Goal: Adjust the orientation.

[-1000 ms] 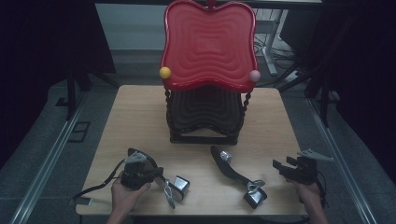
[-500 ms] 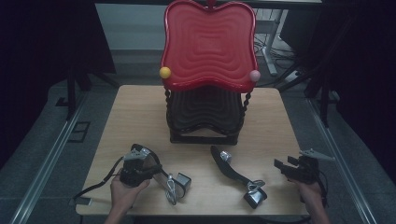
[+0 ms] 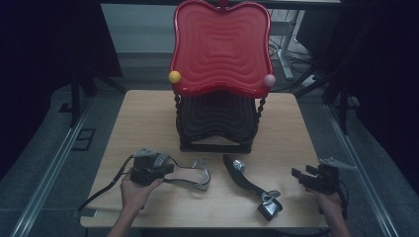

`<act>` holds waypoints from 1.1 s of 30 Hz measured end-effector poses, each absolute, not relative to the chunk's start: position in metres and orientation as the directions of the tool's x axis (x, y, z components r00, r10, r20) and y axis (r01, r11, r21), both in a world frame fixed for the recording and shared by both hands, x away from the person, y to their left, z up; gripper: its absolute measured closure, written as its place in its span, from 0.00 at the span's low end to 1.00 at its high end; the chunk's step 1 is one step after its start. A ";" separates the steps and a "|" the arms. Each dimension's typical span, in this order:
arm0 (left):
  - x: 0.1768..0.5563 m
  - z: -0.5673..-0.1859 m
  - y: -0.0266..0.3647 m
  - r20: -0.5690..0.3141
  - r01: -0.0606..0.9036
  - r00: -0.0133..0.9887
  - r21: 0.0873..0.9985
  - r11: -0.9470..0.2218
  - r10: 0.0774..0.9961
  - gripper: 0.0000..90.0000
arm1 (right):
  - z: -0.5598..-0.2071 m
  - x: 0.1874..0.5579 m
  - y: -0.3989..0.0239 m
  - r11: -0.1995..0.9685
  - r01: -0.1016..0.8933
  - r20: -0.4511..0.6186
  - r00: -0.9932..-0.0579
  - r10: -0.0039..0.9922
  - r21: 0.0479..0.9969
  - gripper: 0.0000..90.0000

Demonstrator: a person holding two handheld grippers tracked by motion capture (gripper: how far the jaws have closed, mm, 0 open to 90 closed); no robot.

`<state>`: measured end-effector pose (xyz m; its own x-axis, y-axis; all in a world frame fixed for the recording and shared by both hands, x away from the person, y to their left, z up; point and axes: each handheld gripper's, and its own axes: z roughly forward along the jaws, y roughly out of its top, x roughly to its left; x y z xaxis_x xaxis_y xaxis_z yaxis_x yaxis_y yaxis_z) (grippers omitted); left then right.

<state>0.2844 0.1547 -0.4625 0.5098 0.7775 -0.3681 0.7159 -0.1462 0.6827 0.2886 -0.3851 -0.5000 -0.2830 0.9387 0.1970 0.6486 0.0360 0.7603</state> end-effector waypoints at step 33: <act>0.337 -0.473 0.056 -0.309 0.752 0.560 0.578 -0.316 0.768 1.00 | -0.502 0.288 -0.386 0.029 0.662 0.202 -0.271 0.941 0.749 0.35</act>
